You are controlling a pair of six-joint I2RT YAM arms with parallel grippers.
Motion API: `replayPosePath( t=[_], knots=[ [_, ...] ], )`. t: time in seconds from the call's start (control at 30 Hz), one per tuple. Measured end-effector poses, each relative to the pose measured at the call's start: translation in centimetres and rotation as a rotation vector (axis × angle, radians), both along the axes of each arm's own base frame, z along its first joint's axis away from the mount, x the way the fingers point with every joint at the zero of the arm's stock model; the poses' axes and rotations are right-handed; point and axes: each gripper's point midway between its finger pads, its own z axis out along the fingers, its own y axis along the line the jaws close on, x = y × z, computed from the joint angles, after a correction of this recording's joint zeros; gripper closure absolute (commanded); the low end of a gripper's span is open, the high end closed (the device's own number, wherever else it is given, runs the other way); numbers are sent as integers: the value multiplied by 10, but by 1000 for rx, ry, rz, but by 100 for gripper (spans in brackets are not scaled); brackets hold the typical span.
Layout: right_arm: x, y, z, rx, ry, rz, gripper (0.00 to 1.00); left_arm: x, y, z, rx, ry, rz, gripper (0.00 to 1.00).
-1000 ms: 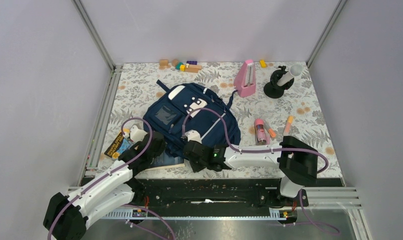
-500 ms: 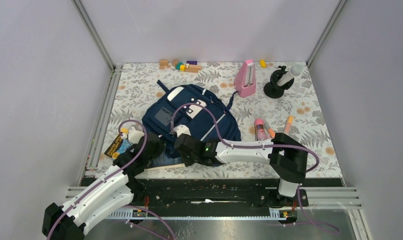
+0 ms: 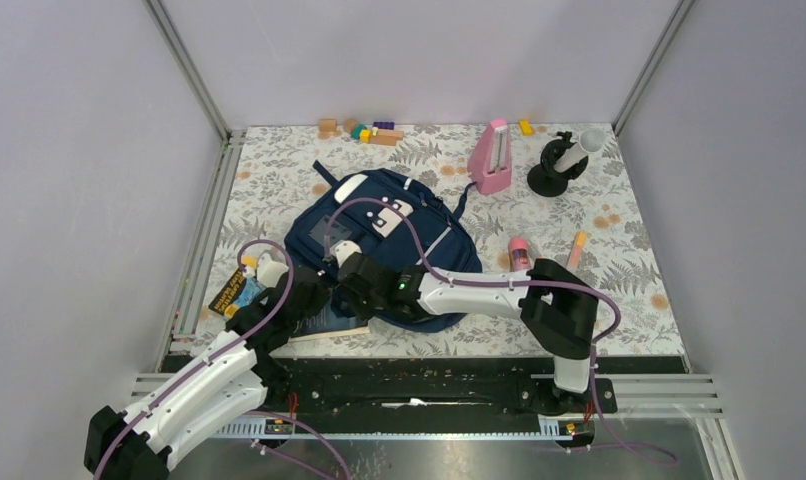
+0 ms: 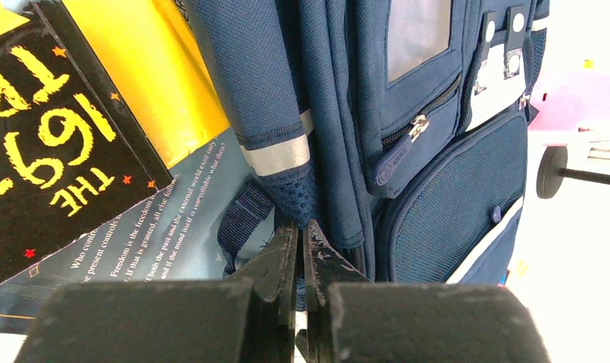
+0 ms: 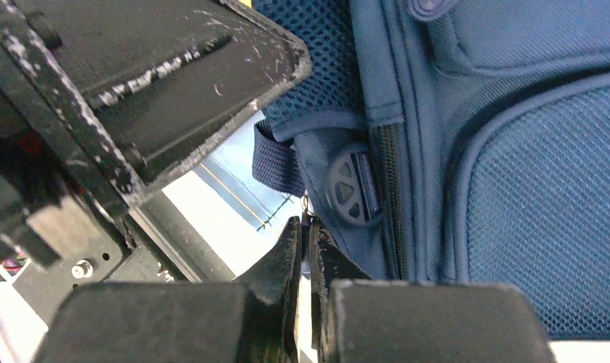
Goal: Pack the student bag
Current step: Unzip the student bag at the center of the board, then move the student bag to the center of the board.
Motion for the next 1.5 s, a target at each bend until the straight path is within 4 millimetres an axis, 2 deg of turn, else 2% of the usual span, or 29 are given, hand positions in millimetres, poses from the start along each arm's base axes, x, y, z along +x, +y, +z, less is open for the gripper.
replayPosePath(
  t=[0.27,0.77,0.83,0.87,0.9,0.93,0.97,1.03,1.1,1.17,1.23,1.37,1.43,1.5],
  knots=[
    [2,15,-4,12,-7,57,100,0,0,0,-7,3,5,100],
    [17,39,-8,77,20,55,98,4,5,6,-27,-21,43,100],
    [18,40,-7,84,26,54,87,4,5,7,-27,-25,45,100],
    [19,40,-7,89,32,52,77,4,6,7,-25,-26,46,100],
    [19,40,-7,93,35,49,59,4,6,7,-24,-26,46,100],
    [20,39,-7,99,37,45,48,4,6,7,-23,-26,44,100],
    [20,38,-5,112,36,42,42,4,5,8,-21,-25,40,100],
    [20,31,3,144,32,29,31,2,4,11,-15,-20,22,100],
    [21,20,15,175,25,2,24,3,-4,21,-29,-29,-19,100],
    [21,7,29,207,13,-11,20,7,-10,34,-39,-46,-51,100],
    [21,-11,54,242,-23,-35,18,15,-6,39,-20,-48,-53,100],
    [31,-49,99,300,-93,-106,15,27,13,32,60,-4,-38,100],
    [36,-66,113,308,-114,-143,13,30,22,26,91,29,-37,100],
    [41,-85,117,297,-121,-181,12,33,28,22,108,57,-41,100]
  ],
)
